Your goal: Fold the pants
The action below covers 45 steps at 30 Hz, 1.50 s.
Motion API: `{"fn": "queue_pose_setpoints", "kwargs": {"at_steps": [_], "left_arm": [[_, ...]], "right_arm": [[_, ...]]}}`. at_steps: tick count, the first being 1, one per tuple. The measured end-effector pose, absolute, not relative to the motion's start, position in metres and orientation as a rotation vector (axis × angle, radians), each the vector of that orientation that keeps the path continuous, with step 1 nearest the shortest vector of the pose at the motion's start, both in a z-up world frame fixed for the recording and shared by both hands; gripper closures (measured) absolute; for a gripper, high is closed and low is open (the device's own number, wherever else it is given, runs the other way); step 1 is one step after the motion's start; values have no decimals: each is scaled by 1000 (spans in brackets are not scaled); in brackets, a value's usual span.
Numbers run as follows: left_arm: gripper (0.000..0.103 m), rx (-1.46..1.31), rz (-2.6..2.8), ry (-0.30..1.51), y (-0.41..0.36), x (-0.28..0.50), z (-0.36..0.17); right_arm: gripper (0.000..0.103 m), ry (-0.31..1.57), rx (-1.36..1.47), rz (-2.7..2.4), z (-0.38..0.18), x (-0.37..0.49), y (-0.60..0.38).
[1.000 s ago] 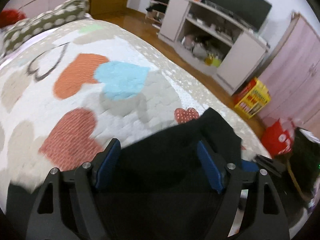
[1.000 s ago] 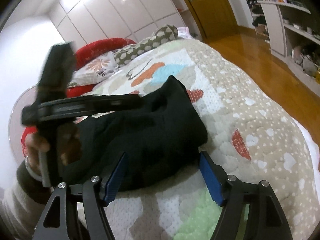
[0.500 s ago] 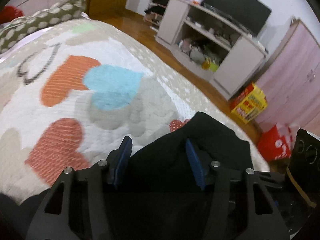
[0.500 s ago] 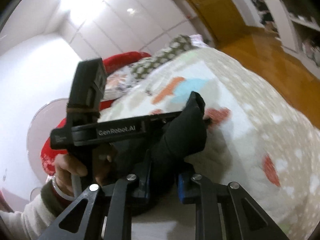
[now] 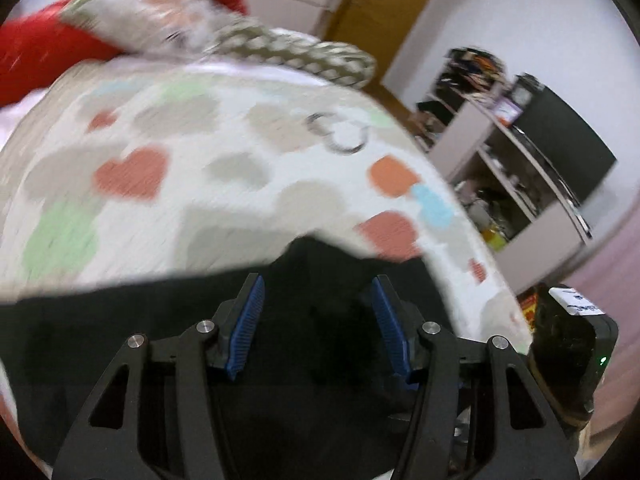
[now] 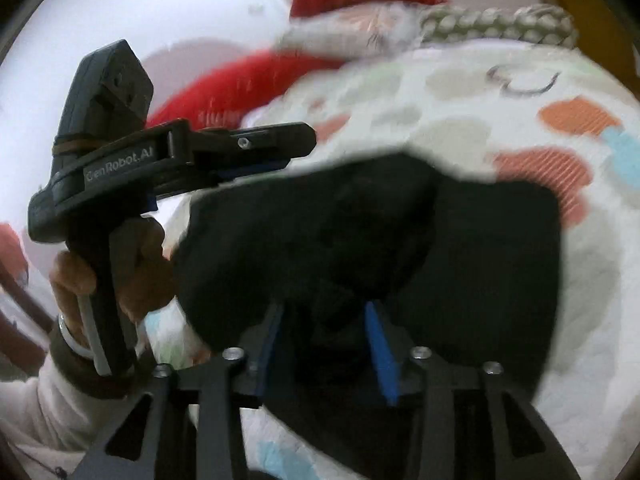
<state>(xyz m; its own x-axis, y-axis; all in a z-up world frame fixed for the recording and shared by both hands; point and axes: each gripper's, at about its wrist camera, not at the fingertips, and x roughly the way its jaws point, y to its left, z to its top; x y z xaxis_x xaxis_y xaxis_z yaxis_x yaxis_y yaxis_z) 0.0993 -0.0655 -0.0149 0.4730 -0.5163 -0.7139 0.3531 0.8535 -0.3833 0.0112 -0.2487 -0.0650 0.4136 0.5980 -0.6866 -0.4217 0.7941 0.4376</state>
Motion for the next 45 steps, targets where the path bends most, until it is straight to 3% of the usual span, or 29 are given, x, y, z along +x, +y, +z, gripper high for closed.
{"fn": "queue_pose_setpoints", "kwargs": {"at_steps": [8, 14, 18, 29, 36, 45], "left_arm": [[46, -248, -521, 951, -50, 68, -30], [46, -125, -560, 894, -94, 56, -22], [44, 8, -521, 956, -120, 57, -47], [44, 17, -463, 983, -64, 31, -57], [44, 1, -455, 977, -62, 25, -57], [44, -65, -409, 968, -45, 19, -47]], "right_arm": [[55, 773, 341, 532, -36, -16, -312], [55, 821, 253, 415, -51, 6, -301], [55, 832, 248, 387, -53, 14, -300], [55, 846, 96, 459, -43, 20, -267], [54, 920, -38, 474, -72, 45, -220], [54, 872, -102, 420, -43, 20, -224]]}}
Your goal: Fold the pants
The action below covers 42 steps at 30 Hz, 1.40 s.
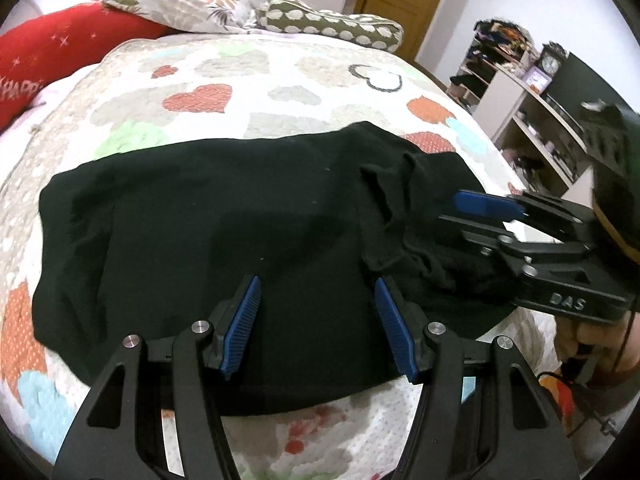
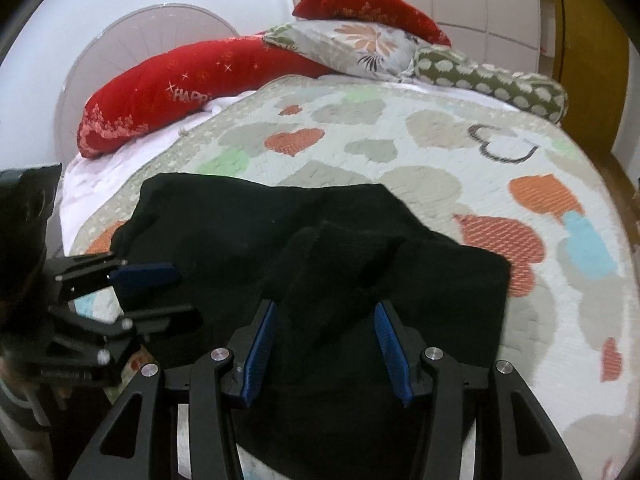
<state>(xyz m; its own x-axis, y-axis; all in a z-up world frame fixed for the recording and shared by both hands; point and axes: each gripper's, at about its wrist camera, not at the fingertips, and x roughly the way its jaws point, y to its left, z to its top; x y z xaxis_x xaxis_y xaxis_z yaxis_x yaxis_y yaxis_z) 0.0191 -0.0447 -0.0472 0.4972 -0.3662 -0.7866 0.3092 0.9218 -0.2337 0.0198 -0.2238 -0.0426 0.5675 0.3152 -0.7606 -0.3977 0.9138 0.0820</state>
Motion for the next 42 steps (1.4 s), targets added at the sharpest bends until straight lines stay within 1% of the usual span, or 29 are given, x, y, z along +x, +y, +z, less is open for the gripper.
{"fn": "queue_pose_setpoints", "kwargs": {"at_steps": [15, 24, 34, 42], "left_arm": [[44, -106, -375, 940, -28, 4, -37], [43, -113, -362, 928, -21, 0, -33], [43, -168, -284, 917, 5, -1, -30], [43, -168, -253, 921, 10, 0, -32]], "right_arm": [[54, 873, -66, 411, -43, 4, -222], [54, 930, -90, 398, -68, 12, -216], [54, 902, -94, 413, -50, 8, -215], [54, 920, -93, 408, -55, 15, -211]]}}
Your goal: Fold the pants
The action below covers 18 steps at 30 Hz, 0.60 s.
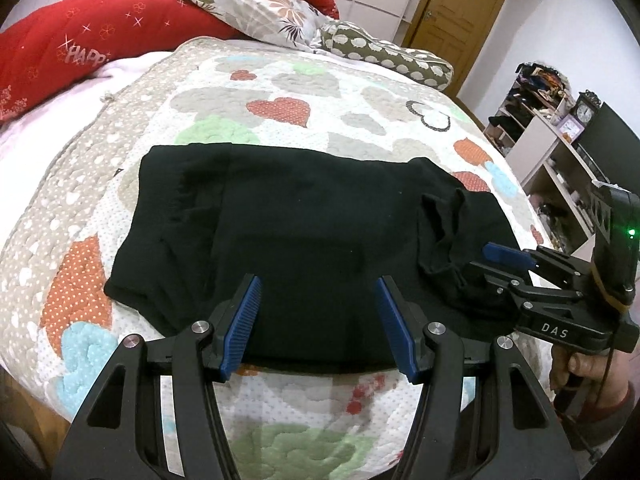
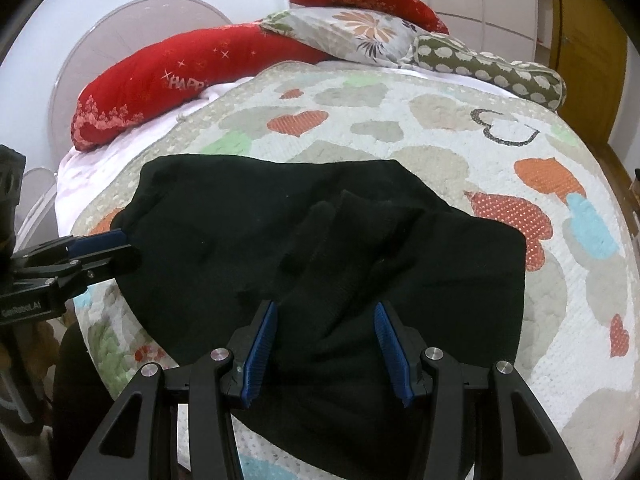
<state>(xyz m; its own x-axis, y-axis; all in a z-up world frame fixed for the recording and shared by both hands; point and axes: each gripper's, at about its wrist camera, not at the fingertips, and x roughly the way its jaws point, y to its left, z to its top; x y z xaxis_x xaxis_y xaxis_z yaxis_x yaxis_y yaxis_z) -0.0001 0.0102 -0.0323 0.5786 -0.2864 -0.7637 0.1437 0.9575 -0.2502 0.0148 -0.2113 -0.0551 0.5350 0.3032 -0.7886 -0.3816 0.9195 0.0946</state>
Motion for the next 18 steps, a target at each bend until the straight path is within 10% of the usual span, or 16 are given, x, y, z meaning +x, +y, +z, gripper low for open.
{"fn": "queue_pose_setpoints", "kwargs": {"at_steps": [18], "left_arm": [[31, -171, -327, 955, -14, 8, -39]], "right_arm": [[53, 943, -38, 340, -66, 28, -232]]}}
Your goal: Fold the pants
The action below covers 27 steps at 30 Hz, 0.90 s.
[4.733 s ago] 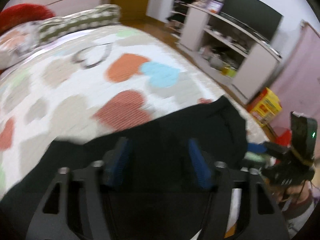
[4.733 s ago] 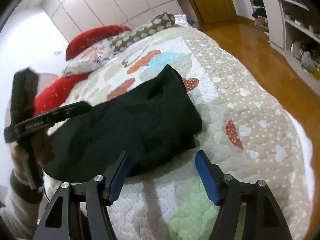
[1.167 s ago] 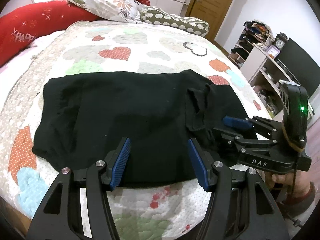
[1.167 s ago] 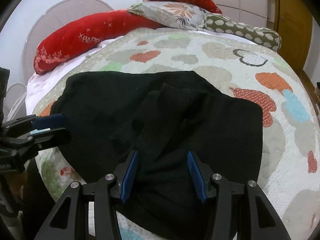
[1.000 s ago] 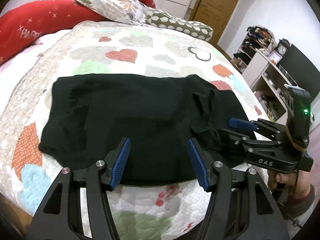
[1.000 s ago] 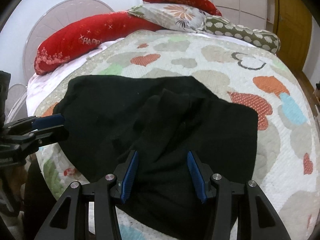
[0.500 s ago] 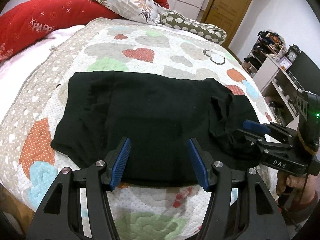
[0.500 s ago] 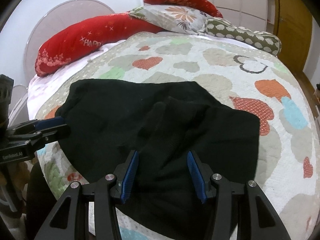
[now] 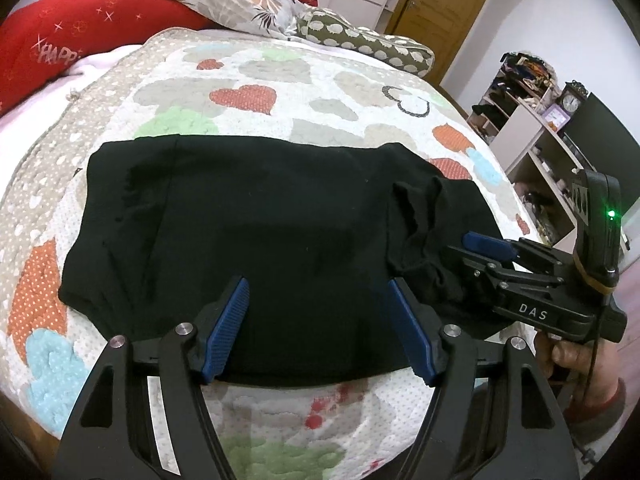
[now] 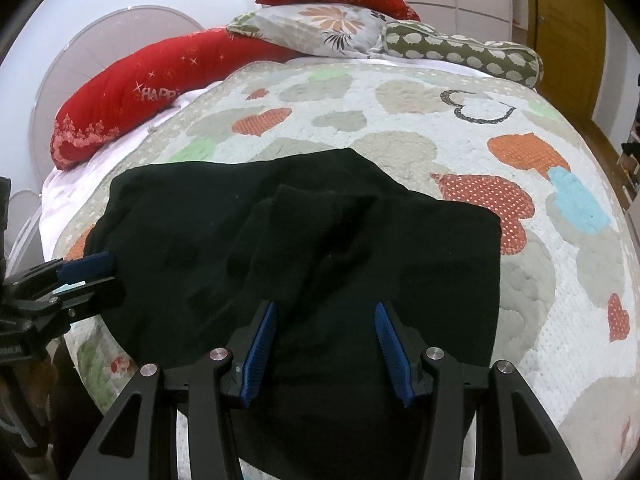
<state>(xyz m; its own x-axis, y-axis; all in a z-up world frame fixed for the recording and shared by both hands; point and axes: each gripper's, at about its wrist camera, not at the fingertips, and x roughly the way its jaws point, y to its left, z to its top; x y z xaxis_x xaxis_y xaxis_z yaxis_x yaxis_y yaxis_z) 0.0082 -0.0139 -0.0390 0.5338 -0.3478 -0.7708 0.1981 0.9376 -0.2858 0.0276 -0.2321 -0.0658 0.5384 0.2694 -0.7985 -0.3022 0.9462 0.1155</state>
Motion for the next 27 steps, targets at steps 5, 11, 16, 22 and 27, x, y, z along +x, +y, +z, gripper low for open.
{"fn": "queue_pose_setpoints", "kwargs": {"at_steps": [5, 11, 16, 22, 27], "left_arm": [[31, -183, -320, 951, -9, 6, -38], [32, -201, -313, 948, -3, 2, -36], [31, -206, -305, 940, 2, -1, -33], [31, -224, -291, 935, 6, -2, -31], [31, -246, -277, 933, 12, -3, -30]], "right_arm": [[53, 940, -34, 344, -61, 25, -230], [53, 917, -45, 361, -52, 23, -225], [53, 929, -61, 365, -55, 27, -217], [51, 963, -83, 398, -70, 37, -204], [42, 964, -132, 412, -72, 42, -192]]}}
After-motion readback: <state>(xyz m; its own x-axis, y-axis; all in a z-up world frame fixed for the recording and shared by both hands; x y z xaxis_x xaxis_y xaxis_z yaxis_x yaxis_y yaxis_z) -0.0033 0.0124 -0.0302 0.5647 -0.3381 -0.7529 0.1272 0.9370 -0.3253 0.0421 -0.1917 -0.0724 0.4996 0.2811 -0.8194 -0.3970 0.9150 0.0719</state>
